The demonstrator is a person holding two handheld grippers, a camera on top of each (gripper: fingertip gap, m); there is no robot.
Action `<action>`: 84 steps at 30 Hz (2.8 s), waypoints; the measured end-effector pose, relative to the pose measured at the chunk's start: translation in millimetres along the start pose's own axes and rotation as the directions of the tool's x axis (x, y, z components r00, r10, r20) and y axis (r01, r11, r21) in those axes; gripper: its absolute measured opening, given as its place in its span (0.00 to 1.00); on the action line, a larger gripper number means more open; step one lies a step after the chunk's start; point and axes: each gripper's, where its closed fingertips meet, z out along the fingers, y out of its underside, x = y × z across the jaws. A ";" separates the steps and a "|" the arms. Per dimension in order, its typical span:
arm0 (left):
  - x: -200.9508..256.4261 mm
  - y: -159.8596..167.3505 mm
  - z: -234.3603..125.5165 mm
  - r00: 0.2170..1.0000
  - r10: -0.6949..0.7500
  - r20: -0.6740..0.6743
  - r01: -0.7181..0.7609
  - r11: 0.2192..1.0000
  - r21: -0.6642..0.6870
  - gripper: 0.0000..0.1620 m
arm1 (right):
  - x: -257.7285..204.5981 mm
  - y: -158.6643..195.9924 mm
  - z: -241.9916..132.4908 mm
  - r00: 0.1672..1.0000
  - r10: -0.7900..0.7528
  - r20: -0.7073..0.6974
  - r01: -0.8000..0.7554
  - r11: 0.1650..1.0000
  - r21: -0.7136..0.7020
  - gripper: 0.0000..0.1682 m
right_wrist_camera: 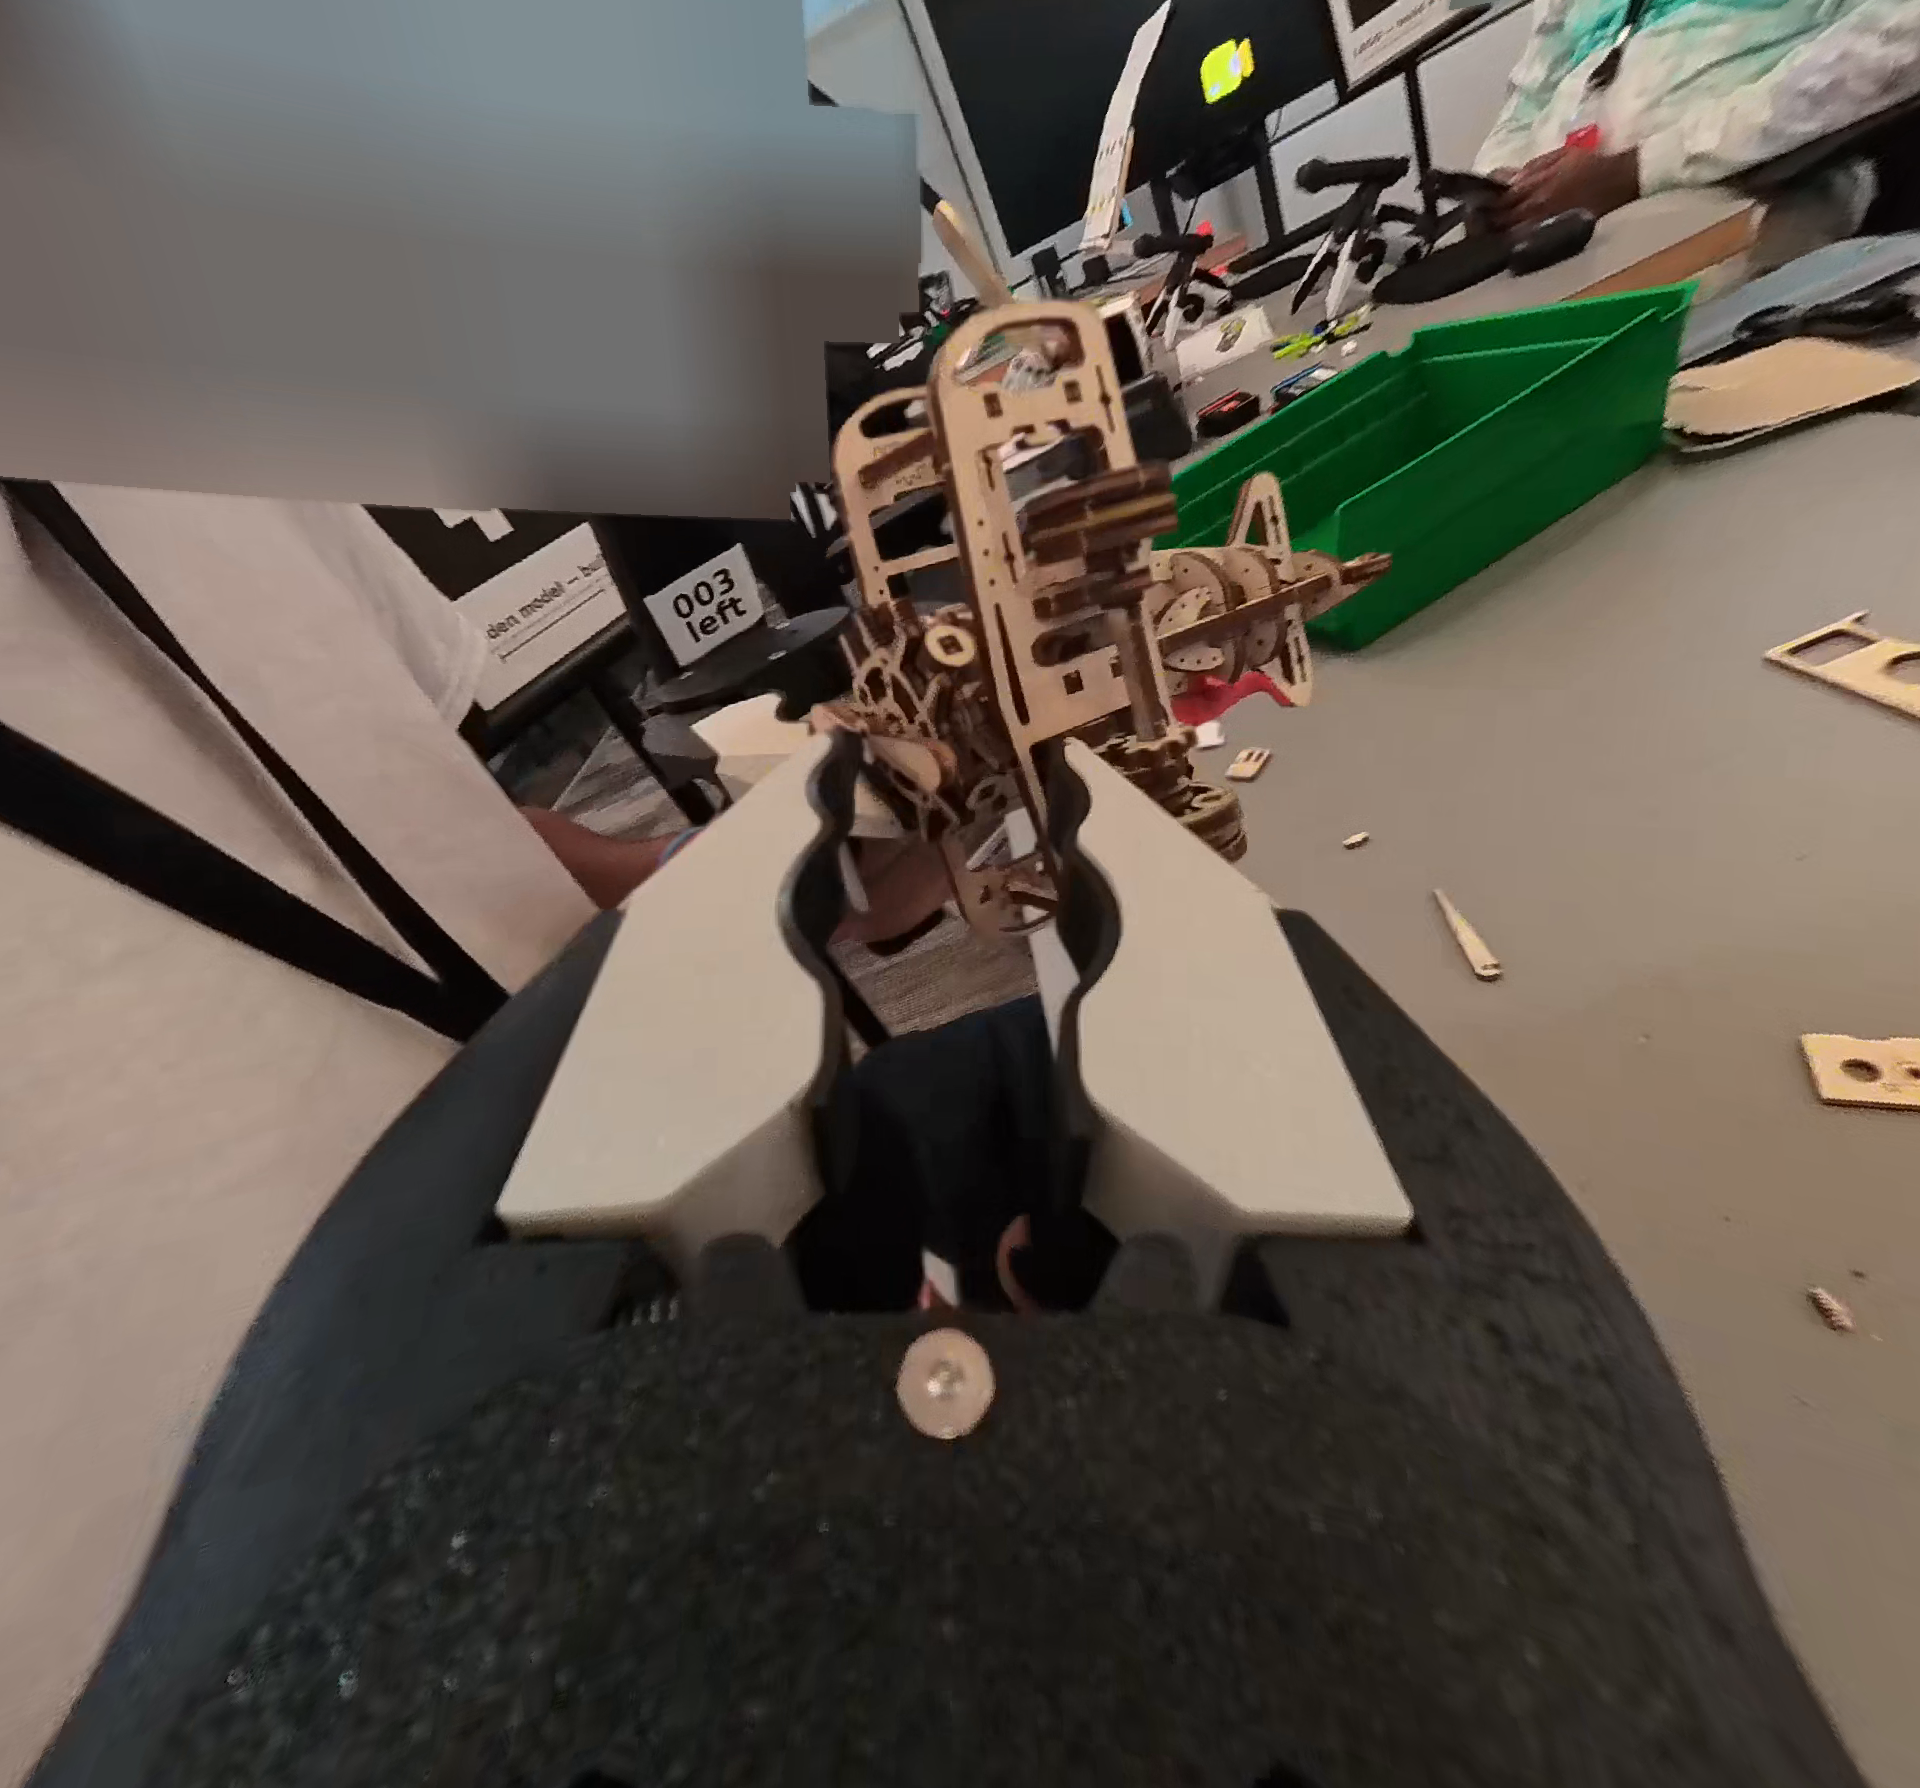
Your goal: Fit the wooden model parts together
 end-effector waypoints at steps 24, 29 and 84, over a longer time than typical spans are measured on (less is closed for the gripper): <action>2.6 9.5 4.4 0.987 -0.151 -0.047 0.149 0.988 -0.040 0.35 | -0.5 4.5 -8.4 1.000 -0.017 -0.009 0.017 1.000 0.009 0.30; 0.9 28.8 -1.5 0.986 -0.121 -0.115 0.106 0.986 -0.126 0.35 | 4.7 15.9 -12.5 0.984 -0.165 -0.064 0.156 0.979 -0.135 0.28; -10.4 67.8 -11.2 0.944 -0.037 -0.329 -0.122 0.884 -0.451 0.35 | 27.7 31.3 -1.2 0.844 -0.514 0.154 0.421 0.456 -0.784 0.54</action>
